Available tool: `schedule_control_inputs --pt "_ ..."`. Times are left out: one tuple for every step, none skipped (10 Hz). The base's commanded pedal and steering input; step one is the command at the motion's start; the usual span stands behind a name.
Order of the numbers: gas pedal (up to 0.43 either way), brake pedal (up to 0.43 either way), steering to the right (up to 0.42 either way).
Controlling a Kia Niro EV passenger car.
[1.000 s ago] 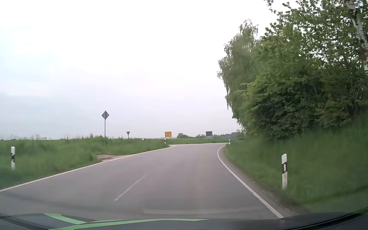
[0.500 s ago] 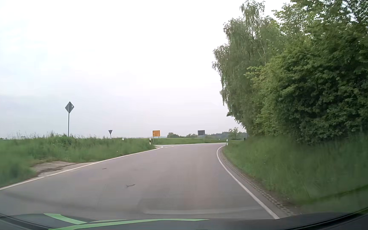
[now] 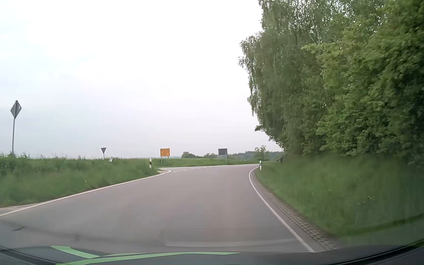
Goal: Follow the waypoints while adhering to traffic rules and regulations
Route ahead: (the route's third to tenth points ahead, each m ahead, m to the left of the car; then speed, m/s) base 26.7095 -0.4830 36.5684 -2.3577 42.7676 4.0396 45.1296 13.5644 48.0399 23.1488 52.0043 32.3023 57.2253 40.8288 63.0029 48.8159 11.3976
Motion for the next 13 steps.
schedule_control_inputs --pt "0.0 0.14 0.029" --pt "0.0 0.146 0.029" --pt "0.0 0.159 0.029" --pt "0.0 0.159 0.029" --pt "0.0 0.171 0.029" --pt "0.0 0.183 0.029" --pt "0.0 0.195 0.029" --pt "0.0 0.201 0.029" --pt "0.0 0.213 0.029" --pt "0.0 0.22 0.029" --pt "0.0 0.226 0.029" --pt "0.0 0.226 0.029" --pt "0.0 0.226 0.03"
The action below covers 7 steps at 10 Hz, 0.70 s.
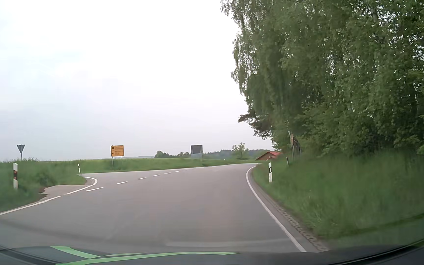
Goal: Follow the waypoints while adhering to traffic rules and regulations
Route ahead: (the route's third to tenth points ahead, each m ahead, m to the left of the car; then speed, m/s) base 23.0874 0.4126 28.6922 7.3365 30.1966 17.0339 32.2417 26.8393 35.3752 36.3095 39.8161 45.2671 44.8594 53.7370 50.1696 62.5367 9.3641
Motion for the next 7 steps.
schedule_control_inputs --pt "0.0 0.232 0.03" --pt "0.0 0.226 0.03" --pt "0.0 0.232 0.03" --pt "0.0 0.232 0.03" --pt "0.0 0.232 0.031" --pt "0.0 0.232 0.03" --pt "0.0 0.232 0.03"
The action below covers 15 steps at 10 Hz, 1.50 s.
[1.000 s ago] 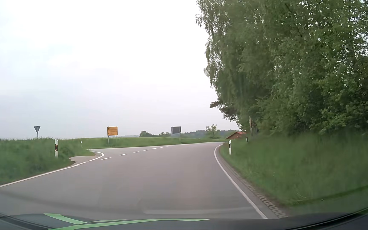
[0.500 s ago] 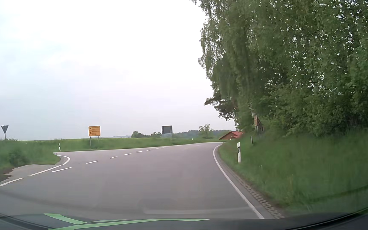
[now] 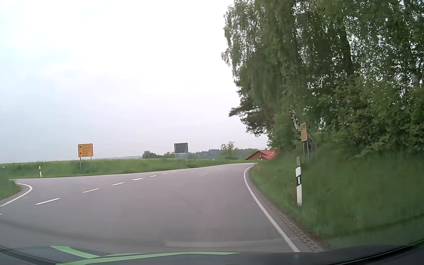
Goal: Follow the waypoints while adhering to traffic rules and regulations
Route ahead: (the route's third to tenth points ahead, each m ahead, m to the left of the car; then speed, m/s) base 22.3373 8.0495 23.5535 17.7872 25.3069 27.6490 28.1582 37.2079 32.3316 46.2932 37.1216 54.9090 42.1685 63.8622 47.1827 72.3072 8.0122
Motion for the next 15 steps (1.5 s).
schedule_control_inputs --pt "0.0 0.232 0.028" --pt "0.0 0.226 0.025" --pt "0.0 0.232 0.019" --pt "0.0 0.232 0.009" --pt "0.0 0.232 -0.002" --pt "0.0 0.226 -0.019" --pt "0.0 0.22 -0.038" --pt "0.0 0.201 -0.064" --pt "0.0 0.177 -0.087" --pt "0.0 0.152 -0.11" --pt "0.0 0.122 -0.136" --pt "0.0 0.104 -0.169" --pt "0.0 0.091 -0.199" --pt "0.0 0.079 -0.225" --pt "0.0 0.006 -0.25"
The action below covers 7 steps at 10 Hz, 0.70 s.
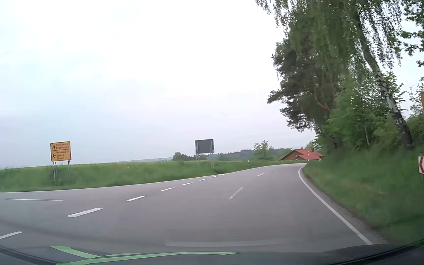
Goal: Follow the waypoints while adhering to traffic rules and regulations
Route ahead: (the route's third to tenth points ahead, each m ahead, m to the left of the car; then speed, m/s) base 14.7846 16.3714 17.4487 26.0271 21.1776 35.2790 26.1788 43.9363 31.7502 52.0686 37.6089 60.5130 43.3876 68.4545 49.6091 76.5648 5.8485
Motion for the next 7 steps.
schedule_control_inputs --pt "0.0 0.0 -0.271" --pt "0.0 0.0 -0.289" --pt "0.0 0.0 -0.301" --pt "0.0 0.0 -0.315" --pt "0.0 0.0 -0.33" --pt "0.047 0.0 -0.343" --pt "0.079 0.0 -0.353"
